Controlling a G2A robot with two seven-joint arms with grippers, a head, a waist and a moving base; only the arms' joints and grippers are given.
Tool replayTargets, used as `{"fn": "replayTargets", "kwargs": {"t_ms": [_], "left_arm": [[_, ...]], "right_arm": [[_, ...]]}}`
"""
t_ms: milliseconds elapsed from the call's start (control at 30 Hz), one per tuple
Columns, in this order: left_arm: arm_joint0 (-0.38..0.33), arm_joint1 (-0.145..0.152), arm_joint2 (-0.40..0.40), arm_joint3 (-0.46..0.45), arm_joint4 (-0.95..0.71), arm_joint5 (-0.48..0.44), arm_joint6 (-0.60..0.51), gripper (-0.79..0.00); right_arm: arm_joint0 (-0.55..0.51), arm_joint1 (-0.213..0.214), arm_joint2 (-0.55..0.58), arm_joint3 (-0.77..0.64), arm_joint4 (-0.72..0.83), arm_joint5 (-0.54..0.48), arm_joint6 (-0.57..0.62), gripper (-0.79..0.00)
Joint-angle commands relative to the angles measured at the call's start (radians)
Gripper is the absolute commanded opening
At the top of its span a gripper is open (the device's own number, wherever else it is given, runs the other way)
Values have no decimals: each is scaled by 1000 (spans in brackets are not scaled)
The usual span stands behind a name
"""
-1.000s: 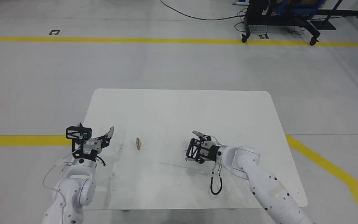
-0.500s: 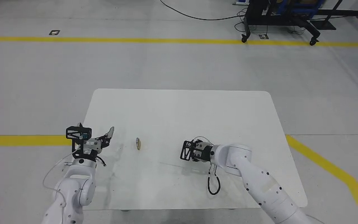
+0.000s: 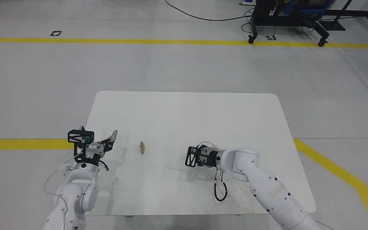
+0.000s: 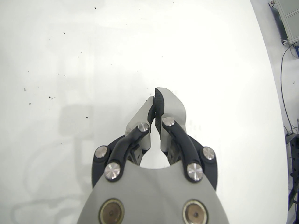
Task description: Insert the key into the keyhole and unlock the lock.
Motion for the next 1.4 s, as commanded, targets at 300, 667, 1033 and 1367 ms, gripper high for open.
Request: {"fn": "replayTargets", "kwargs": {"t_ms": [300, 667, 1033, 1367], "left_arm": [[0, 0, 0, 0, 0, 0, 0, 0], [0, 0, 0, 0, 0, 0, 0, 0], [0, 0, 0, 0, 0, 0, 0, 0], [-5, 0, -1, -73, -157, -165, -21, 0]], "right_arm": [[-13, 12, 28, -14, 17, -36, -200, -785], [-15, 44, 93, 123, 105, -325, -837, -785], [28, 60, -11, 187, 123, -325, -1045, -785], [28, 60, -11, 187, 123, -325, -1045, -785]]}}
